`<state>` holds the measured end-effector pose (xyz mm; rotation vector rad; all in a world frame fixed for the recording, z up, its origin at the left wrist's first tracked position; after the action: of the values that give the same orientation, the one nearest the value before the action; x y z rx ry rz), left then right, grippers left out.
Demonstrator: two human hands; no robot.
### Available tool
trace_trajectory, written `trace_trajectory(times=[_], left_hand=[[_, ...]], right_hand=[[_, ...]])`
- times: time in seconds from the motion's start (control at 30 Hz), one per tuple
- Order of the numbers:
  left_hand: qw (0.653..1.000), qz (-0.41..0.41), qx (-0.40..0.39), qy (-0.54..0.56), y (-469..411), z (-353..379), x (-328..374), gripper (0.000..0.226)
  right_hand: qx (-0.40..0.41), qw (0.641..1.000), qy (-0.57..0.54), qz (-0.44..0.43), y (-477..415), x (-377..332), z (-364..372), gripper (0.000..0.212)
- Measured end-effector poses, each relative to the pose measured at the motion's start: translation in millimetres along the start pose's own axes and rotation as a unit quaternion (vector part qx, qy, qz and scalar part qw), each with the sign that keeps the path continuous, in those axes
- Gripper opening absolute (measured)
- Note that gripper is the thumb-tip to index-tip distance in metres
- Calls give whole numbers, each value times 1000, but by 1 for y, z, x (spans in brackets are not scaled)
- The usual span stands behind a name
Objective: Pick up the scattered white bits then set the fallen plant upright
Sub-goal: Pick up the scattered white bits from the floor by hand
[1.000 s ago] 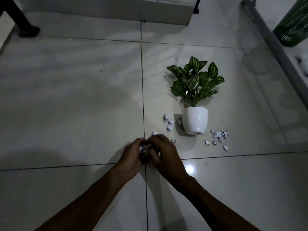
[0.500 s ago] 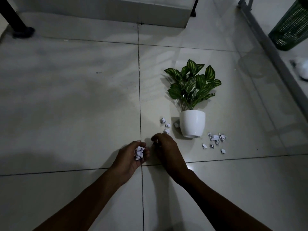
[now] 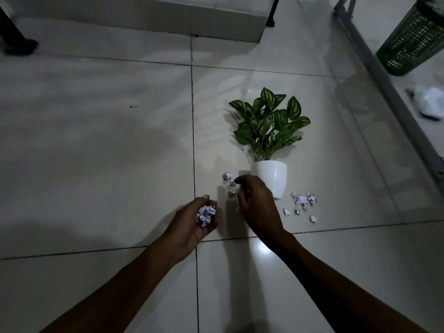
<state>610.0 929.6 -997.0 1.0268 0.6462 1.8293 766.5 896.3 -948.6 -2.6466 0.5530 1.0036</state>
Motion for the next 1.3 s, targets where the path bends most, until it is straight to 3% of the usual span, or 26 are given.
trace_trajectory(times=[0.37, 0.53, 0.67, 0.87, 0.93, 1.2, 1.3], left_hand=[[1000, -12, 3, -17, -1, 1, -7, 23], [1000, -10, 5, -26, 1, 4, -8, 20], [1000, -5, 5, -20, 1, 0, -5, 23], [1000, -6, 3, 2, -2, -3, -6, 26], [1000, -7, -1, -4, -2, -3, -7, 26], [999, 3, 36, -4, -11, -8, -6, 22], [999, 4, 48, -4, -11, -10, -7, 20]], right_hand=[[-1, 999, 43, 13, 4, 17, -8, 27], [-116, 972, 201, -38, -5, 18, 16, 52], [-100, 964, 244, -32, -8, 21, 25, 44], [-82, 964, 250, -30, -10, 11, 35, 40], [-91, 963, 252, -33, -11, 9, 38, 27], [-93, 985, 146, -22, -3, 7, 31, 6], [-77, 992, 95, 9, -1, 3, 28, 21]])
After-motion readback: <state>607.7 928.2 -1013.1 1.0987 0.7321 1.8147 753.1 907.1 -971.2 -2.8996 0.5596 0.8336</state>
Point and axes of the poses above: each hand's wrist, its own y-axis away from the middle knuckle, its own z-axis out of the palm, x = y × z, the point moved 5 cm from there along -y, towards the middle knuckle, and after that the axes turned 3 degrees about x, right-handed, at the moved point
